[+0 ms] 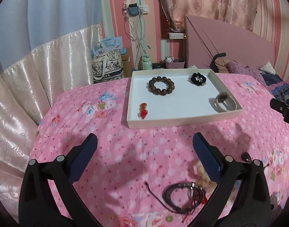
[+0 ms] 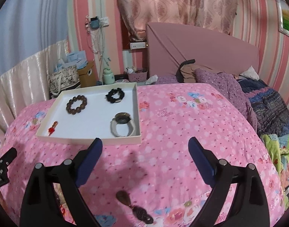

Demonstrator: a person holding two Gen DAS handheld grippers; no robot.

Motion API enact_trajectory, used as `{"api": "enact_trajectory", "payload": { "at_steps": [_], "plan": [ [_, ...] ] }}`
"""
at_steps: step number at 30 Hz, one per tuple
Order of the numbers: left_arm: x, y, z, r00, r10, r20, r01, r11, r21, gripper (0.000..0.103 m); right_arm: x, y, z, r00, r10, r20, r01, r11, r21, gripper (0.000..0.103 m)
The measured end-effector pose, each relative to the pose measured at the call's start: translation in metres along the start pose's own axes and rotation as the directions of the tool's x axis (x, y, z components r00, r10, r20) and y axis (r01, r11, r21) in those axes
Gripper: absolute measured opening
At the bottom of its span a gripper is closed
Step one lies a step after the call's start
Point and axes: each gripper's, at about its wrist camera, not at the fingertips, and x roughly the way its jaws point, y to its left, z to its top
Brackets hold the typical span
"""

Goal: Organize jewelry
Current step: 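Move both tools back toward the remaining jewelry on the bedspread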

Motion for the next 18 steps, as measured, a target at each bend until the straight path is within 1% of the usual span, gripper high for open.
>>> {"api": "enact_trajectory", "payload": {
  "at_steps": [3, 7, 9, 13, 18],
  "plan": [
    [-0.007, -0.002, -0.005, 1.000, -0.010, 0.002, 0.010, 1.000, 0.006, 0.100, -0.004, 0.010, -0.001, 1.000, 0.003, 0.002, -0.003, 1.000, -0.026, 0.092],
    [-0.007, 0.000, -0.015, 0.999, -0.033, 0.000, 0.033, 0.999, 0.003, 0.100, -0.001, 0.018, -0.007, 0.999, 0.034, -0.008, -0.034, 0.999, -0.040, 0.092],
    [-0.003, 0.003, -0.024, 0.999, -0.047, -0.006, 0.047, 0.999, 0.003, 0.100, 0.005, 0.018, -0.012, 0.999, 0.040, -0.019, -0.040, 0.998, -0.049, 0.092],
    [0.011, 0.008, -0.040, 0.997, -0.064, -0.034, 0.064, 0.998, 0.004, 0.100, 0.018, 0.013, -0.026, 0.997, 0.054, -0.052, -0.056, 0.998, -0.032, 0.092],
    [0.020, 0.007, -0.048, 0.995, -0.085, -0.059, 0.086, 0.996, 0.025, 0.100, 0.026, 0.009, -0.035, 0.994, 0.066, -0.084, -0.068, 0.997, -0.027, 0.092]
  ]
}}
